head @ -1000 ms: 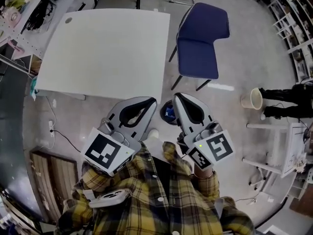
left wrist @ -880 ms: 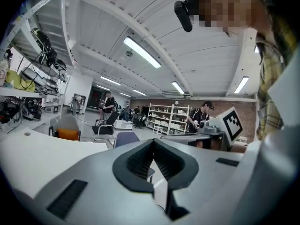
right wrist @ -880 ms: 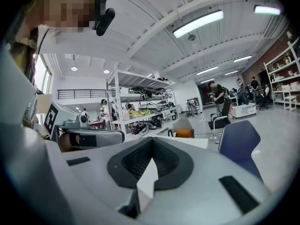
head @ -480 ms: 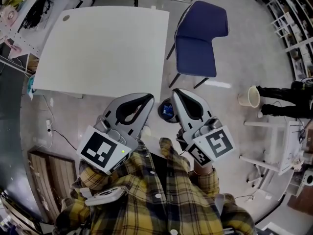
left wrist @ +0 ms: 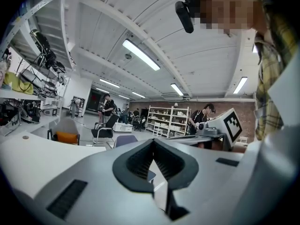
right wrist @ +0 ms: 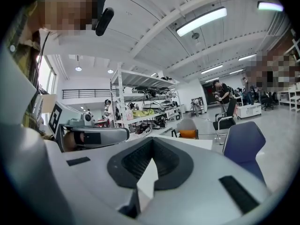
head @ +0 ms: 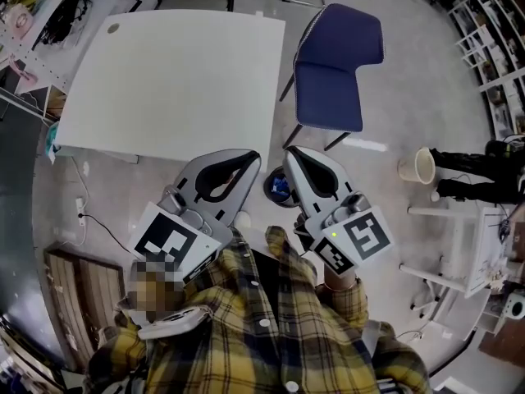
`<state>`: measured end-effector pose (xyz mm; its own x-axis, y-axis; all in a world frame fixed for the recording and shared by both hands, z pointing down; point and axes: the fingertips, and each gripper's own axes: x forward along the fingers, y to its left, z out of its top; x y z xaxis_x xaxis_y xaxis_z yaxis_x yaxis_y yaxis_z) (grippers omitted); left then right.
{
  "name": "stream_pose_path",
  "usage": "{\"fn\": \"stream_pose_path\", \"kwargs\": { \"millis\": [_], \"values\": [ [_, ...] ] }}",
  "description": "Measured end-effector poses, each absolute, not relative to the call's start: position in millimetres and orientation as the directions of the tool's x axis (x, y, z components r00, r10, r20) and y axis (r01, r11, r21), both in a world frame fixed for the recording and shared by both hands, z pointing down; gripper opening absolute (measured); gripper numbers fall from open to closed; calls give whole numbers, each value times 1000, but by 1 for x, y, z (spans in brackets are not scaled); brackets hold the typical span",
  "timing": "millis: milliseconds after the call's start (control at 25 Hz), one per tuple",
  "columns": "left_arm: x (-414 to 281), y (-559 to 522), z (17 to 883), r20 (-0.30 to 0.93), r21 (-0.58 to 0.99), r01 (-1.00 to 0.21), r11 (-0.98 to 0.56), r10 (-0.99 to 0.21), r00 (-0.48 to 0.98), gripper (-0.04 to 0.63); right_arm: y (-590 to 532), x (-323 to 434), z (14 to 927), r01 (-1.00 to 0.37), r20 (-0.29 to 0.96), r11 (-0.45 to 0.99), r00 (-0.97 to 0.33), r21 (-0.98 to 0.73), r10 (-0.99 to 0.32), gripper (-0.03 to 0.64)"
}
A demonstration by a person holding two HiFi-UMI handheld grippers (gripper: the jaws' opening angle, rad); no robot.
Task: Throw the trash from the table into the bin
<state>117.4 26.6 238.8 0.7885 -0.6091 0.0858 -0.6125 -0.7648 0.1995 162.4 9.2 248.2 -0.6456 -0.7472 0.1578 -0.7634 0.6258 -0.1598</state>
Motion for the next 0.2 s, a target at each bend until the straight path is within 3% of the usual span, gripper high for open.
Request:
{"fn": "stream_pose_path", "kwargs": {
  "millis": [200],
  "values": [
    [119, 27, 239, 87, 198, -613, -765, -610, 788, 9, 9, 164, 246, -763, 150, 627, -646, -157, -748, -2]
  ]
}}
